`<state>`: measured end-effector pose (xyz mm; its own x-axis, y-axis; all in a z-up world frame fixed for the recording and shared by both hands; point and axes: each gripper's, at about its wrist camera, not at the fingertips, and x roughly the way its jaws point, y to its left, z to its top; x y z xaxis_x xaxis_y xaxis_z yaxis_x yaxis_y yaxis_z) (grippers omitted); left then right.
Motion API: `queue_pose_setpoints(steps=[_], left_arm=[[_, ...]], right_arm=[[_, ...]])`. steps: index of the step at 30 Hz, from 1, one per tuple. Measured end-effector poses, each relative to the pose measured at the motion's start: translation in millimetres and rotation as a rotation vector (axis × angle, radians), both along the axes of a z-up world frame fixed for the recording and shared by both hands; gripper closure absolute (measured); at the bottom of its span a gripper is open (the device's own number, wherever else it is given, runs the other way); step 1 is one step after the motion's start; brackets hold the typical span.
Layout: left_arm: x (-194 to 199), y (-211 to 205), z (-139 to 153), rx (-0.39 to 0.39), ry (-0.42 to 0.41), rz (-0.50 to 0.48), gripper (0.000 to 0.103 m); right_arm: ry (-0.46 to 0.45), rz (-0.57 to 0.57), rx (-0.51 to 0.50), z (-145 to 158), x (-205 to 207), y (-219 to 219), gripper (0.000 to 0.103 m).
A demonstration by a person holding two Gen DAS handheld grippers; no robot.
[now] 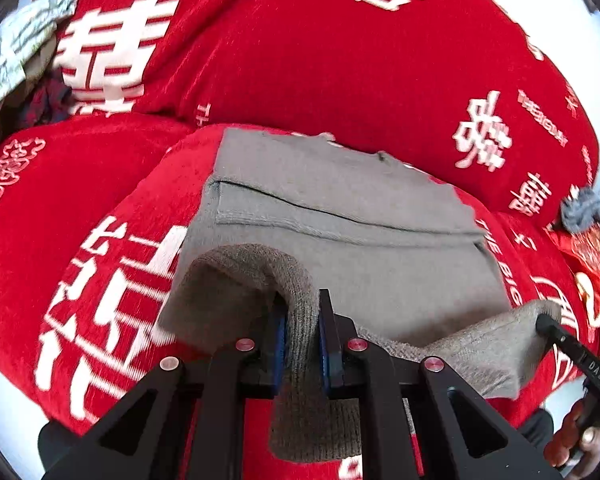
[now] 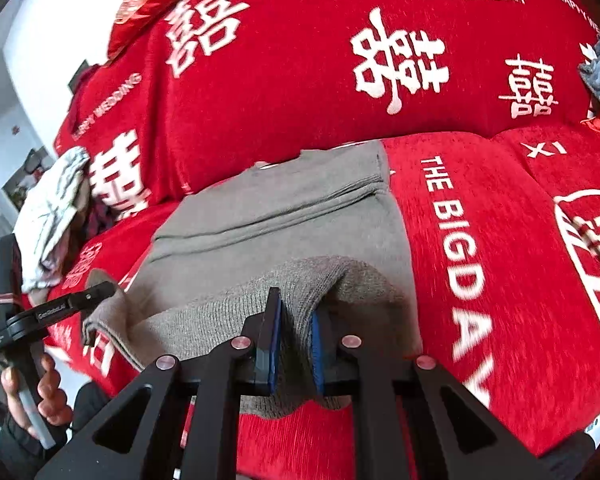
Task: Fold small clothes
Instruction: 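Lift the hem with both tools and fold it up toward the collar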
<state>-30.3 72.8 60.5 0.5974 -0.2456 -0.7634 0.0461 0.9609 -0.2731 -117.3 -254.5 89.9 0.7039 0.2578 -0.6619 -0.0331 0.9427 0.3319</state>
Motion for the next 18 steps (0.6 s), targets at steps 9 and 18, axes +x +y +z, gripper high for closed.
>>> queue_pose_setpoints(steps=[9, 18], left_arm=[[14.0, 34.3, -39.8, -0.234, 0.133, -0.01, 0.014], [-14.6, 49.7, -35.8, -0.399, 0.154, -0.016, 0.01]], right_arm=[[0.153, -0.007, 0.052, -52.1, 40.7, -5.5, 0.078], [0.107, 0.004, 0.243, -54.3, 1.3, -29.5, 0.045]])
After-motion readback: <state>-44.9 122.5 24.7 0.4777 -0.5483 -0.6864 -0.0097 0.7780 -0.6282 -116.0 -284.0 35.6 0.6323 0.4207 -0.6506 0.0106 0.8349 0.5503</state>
